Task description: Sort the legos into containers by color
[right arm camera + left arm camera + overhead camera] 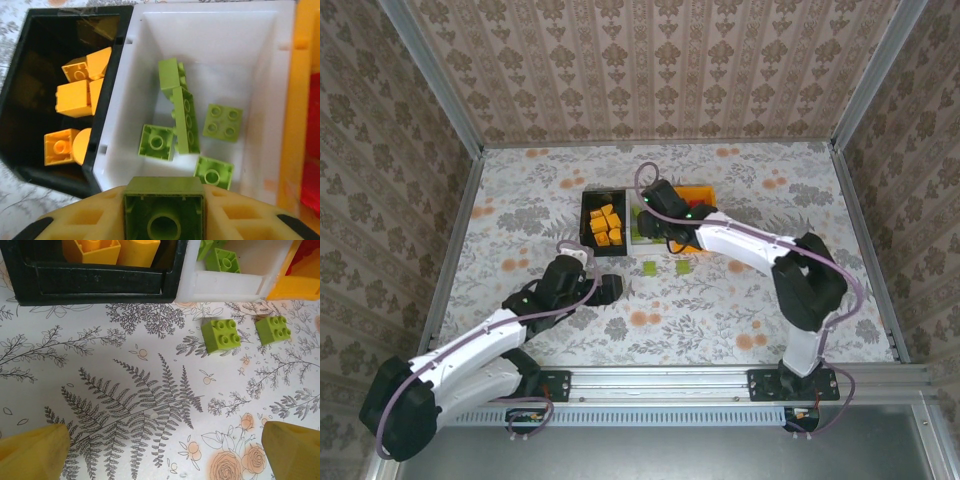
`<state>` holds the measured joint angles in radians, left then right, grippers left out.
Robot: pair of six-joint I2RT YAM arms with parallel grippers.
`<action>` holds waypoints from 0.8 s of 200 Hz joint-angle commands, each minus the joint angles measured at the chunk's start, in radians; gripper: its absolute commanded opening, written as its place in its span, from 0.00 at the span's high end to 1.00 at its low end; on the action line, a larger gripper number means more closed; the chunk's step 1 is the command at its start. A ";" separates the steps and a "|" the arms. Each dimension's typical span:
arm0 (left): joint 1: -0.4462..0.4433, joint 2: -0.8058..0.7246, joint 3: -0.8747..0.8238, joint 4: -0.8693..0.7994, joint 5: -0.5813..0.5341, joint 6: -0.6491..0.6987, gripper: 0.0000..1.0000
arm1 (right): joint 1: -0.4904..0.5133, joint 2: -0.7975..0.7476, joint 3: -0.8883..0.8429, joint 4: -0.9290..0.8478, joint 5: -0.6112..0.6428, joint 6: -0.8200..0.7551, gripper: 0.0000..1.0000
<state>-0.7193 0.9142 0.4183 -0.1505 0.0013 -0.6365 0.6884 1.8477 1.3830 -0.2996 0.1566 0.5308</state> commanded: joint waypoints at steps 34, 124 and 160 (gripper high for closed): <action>-0.008 -0.071 0.010 -0.022 -0.029 0.000 0.00 | 0.000 0.055 0.121 -0.045 0.043 -0.015 0.29; -0.007 -0.155 -0.016 -0.050 -0.068 -0.011 0.00 | 0.020 -0.354 -0.461 0.053 0.102 0.116 0.18; -0.006 -0.153 -0.016 -0.055 -0.067 -0.008 0.00 | 0.020 -0.318 -0.547 0.078 0.099 0.128 0.17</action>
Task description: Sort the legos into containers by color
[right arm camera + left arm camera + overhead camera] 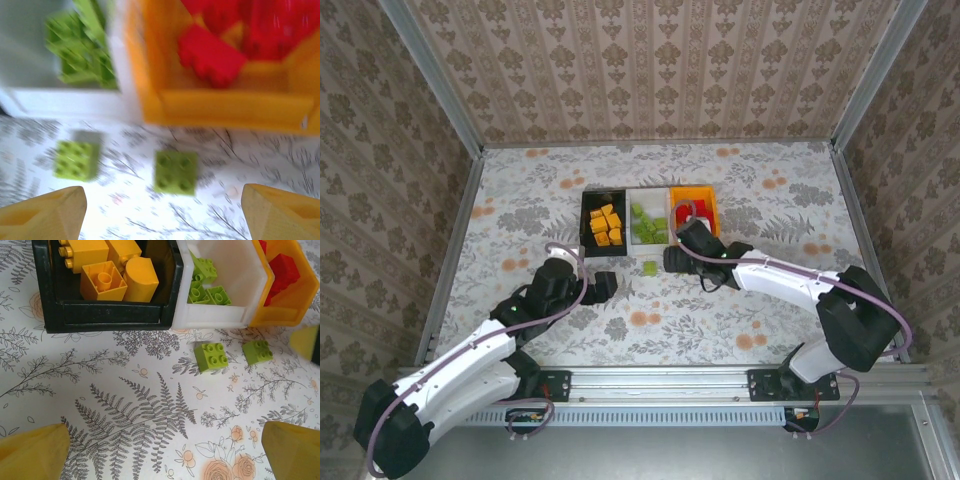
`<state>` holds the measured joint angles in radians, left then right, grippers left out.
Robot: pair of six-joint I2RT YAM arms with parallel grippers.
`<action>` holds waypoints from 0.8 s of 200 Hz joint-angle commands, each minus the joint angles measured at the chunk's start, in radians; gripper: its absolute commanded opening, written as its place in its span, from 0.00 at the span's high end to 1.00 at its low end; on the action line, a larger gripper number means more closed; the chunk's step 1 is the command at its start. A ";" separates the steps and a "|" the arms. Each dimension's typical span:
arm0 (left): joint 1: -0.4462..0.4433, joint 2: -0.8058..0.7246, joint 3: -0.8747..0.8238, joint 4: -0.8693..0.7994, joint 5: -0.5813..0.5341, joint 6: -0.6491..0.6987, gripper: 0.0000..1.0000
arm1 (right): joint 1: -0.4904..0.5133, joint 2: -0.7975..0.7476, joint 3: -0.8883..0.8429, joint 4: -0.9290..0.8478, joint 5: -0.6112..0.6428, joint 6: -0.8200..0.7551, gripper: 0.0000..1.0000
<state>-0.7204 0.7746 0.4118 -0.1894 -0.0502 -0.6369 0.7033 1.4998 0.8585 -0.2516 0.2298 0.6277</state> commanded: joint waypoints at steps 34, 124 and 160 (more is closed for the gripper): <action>-0.007 -0.014 -0.008 -0.023 -0.013 -0.003 0.00 | 0.001 0.121 0.005 0.072 0.057 0.016 0.19; -0.006 0.004 0.008 -0.045 -0.022 0.002 0.00 | -0.011 0.252 0.063 0.082 0.062 0.002 0.59; -0.006 0.034 0.023 -0.045 -0.017 0.010 0.00 | -0.006 0.139 0.016 0.112 0.008 -0.035 0.70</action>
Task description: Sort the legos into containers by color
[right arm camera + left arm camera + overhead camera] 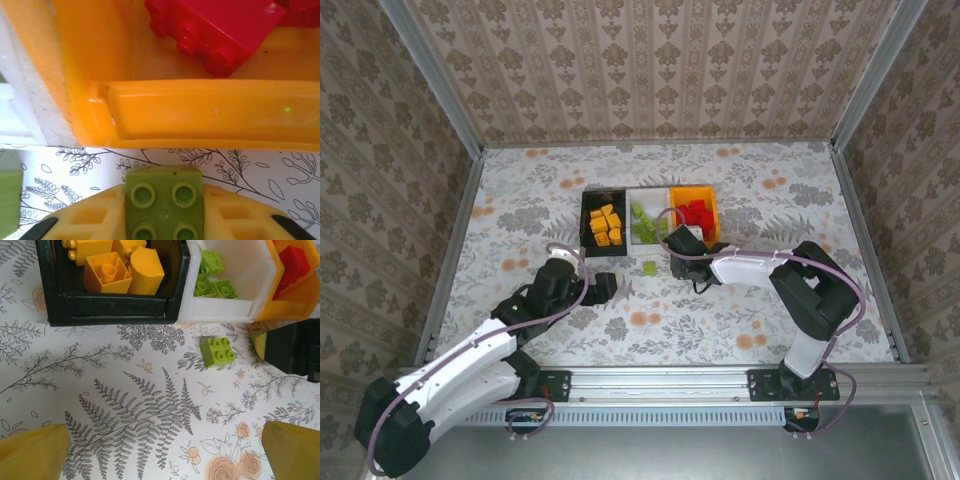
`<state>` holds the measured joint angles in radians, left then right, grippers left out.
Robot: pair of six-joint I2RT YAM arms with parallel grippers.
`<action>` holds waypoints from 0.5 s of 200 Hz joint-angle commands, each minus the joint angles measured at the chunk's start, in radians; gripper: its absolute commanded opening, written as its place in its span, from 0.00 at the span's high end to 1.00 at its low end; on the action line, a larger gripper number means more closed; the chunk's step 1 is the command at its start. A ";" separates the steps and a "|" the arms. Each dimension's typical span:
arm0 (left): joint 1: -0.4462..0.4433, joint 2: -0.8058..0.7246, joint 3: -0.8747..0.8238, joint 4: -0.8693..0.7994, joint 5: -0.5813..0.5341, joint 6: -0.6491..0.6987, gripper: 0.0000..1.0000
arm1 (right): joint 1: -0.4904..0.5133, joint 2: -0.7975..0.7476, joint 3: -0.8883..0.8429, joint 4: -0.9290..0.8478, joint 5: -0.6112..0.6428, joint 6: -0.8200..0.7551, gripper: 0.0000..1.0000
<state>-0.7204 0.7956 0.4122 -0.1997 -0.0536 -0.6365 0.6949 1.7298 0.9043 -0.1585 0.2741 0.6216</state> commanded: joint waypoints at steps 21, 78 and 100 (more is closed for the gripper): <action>-0.006 0.017 0.016 -0.019 -0.012 0.003 0.00 | 0.016 -0.185 -0.028 0.004 -0.090 -0.063 0.71; -0.006 0.031 0.023 -0.018 -0.008 0.003 0.00 | 0.030 -0.119 0.206 -0.076 -0.080 -0.085 0.66; -0.007 0.048 0.036 -0.027 -0.003 0.007 0.00 | 0.029 -0.004 0.330 -0.100 -0.006 -0.088 0.65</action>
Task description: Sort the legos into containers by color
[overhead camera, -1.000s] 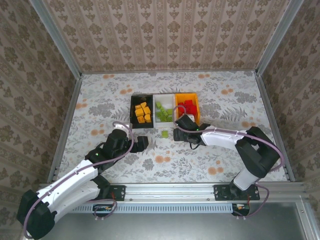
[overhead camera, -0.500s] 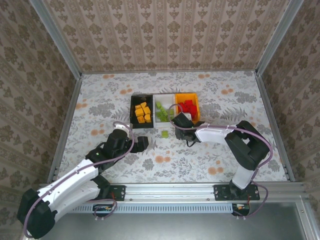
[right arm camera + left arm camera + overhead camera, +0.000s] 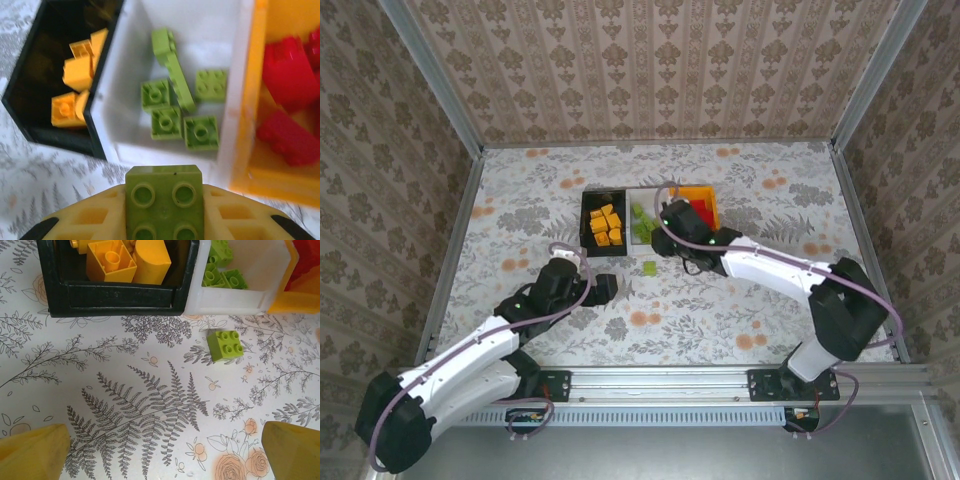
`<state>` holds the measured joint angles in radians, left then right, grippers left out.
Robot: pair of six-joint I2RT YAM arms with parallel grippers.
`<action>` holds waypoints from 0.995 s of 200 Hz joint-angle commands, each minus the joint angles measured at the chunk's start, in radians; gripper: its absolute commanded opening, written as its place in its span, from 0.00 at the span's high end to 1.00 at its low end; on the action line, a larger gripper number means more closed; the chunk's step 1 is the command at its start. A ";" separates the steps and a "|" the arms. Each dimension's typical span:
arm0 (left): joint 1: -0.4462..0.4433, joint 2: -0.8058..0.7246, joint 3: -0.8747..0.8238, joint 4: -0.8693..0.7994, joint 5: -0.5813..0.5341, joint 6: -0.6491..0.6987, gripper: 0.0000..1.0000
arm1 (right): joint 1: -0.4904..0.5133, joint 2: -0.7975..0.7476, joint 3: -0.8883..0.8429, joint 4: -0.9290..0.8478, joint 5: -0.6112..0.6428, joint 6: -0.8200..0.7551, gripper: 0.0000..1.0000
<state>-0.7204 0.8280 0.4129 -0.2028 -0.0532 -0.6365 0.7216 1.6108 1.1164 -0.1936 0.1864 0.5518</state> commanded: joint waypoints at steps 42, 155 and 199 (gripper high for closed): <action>-0.013 0.067 0.063 -0.013 0.010 0.018 0.00 | -0.012 0.280 0.300 -0.090 0.143 -0.035 0.58; -0.211 0.532 0.309 0.110 -0.177 0.083 0.02 | -0.033 -0.089 -0.069 0.027 0.218 0.050 0.18; -0.259 0.724 0.401 0.161 -0.246 0.104 0.07 | -0.067 -0.328 -0.281 0.043 0.218 0.086 0.16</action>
<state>-0.9592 1.4803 0.7616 -0.0826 -0.2184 -0.5705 0.6720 1.3907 0.9154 -0.1658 0.3706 0.6003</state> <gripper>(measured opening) 0.938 0.830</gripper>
